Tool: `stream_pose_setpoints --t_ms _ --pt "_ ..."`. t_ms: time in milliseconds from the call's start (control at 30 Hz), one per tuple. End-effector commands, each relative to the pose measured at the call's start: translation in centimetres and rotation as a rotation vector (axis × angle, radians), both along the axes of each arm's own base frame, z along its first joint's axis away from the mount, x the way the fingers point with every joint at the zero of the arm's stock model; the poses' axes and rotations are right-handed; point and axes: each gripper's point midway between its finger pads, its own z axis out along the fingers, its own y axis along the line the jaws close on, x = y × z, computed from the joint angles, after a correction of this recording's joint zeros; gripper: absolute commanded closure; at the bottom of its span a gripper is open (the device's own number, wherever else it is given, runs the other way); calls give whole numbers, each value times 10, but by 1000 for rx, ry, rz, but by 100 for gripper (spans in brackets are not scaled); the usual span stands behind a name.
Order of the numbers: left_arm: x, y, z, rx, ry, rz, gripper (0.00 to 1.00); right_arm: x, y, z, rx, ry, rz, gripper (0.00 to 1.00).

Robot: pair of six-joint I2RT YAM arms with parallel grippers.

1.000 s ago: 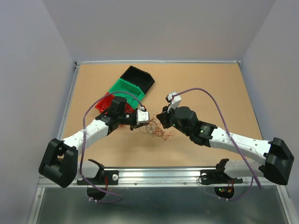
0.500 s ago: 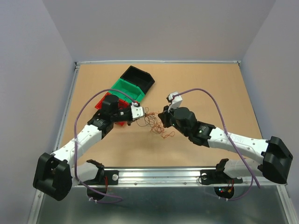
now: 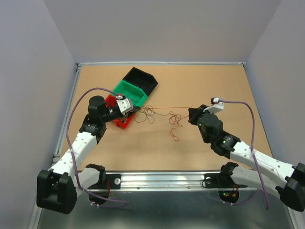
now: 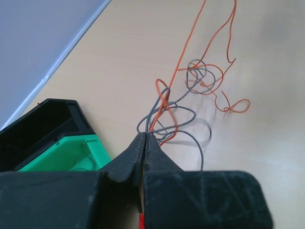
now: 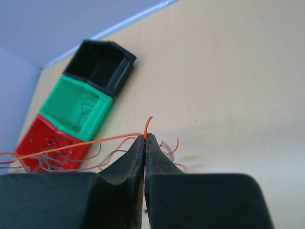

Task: Untangle the cables

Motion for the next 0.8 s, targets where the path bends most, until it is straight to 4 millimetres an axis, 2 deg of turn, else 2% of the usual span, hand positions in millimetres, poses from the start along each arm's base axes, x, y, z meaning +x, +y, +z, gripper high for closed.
stream_pose_setpoints --t_ms 0,100,233,367,400,500,567,633,700,767 --pt "6 10 25 -73 -45 52 100 -3 -58 17 144 -93 -273 99" --pt "19 24 32 -107 -49 130 100 -19 -88 42 236 -177 -352 100" --pt "31 36 33 -134 -25 185 100 -37 -123 59 314 -253 -453 99" --pt "33 38 31 -137 -7 173 100 -47 -131 75 333 -293 -436 99" --pt "34 39 32 -139 -8 183 100 -46 -130 74 335 -291 -435 100" --pt "51 57 34 -170 9 309 100 -51 -142 75 356 -304 -492 99" --pt "66 81 40 -210 6 416 100 -55 -151 74 375 -314 -524 99" --pt "71 98 42 -254 36 438 100 -60 -157 76 403 -331 -533 99" --pt "72 101 43 -271 58 432 100 -61 -157 77 407 -334 -529 99" --pt "71 99 42 -267 63 406 100 -58 -149 77 391 -324 -492 99"
